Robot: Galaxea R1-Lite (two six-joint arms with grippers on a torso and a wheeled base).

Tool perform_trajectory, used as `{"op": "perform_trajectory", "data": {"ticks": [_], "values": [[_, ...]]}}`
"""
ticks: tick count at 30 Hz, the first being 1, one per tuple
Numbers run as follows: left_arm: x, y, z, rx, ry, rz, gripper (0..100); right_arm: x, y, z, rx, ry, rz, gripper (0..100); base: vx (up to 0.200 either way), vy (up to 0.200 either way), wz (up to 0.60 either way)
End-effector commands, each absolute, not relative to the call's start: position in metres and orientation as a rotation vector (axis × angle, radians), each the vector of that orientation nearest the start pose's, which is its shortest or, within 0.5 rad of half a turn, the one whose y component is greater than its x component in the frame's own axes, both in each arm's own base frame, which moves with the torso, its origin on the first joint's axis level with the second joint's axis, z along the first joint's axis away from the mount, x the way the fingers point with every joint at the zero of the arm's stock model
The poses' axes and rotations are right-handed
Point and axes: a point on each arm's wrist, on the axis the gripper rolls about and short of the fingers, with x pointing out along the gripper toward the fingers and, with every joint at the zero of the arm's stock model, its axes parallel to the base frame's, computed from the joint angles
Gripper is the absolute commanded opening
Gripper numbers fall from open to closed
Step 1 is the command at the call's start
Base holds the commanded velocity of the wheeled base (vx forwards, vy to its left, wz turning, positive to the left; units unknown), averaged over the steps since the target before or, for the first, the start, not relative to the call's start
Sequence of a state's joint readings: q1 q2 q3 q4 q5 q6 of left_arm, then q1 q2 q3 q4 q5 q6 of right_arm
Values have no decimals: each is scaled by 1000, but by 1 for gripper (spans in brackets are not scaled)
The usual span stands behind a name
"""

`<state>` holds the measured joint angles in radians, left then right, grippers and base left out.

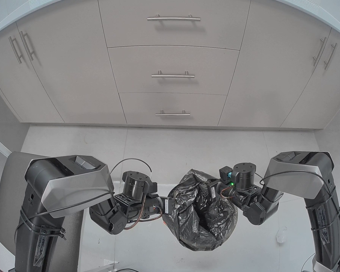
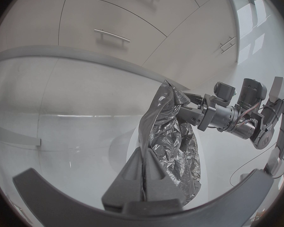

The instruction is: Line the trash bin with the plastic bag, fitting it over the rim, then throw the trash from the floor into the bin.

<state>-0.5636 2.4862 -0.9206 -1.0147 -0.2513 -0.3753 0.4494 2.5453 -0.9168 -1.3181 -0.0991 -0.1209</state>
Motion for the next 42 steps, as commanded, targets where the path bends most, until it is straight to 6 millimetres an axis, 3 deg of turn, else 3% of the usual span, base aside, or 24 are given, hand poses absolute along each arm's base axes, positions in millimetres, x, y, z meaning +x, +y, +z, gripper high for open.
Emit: {"op": "perform_trajectory", "data": {"ticks": [1,2,22,31,42], "values": [[338,-220,-39,-259,694,-677,0,371,176,-42,-204,280,365,100,0,0,0],[338,-220,-40,-257,700,-674,100,371,177,-42,-204,280,368,100,0,0,0],[340,-218,-43,-259,699,-670,100,375,180,-40,-192,262,365,100,0,0,0],[341,-217,-45,-261,702,-665,100,391,188,-48,-166,229,308,100,0,0,0],[340,-217,-45,-257,703,-667,100,418,196,-73,-184,236,235,100,0,0,0]]}}
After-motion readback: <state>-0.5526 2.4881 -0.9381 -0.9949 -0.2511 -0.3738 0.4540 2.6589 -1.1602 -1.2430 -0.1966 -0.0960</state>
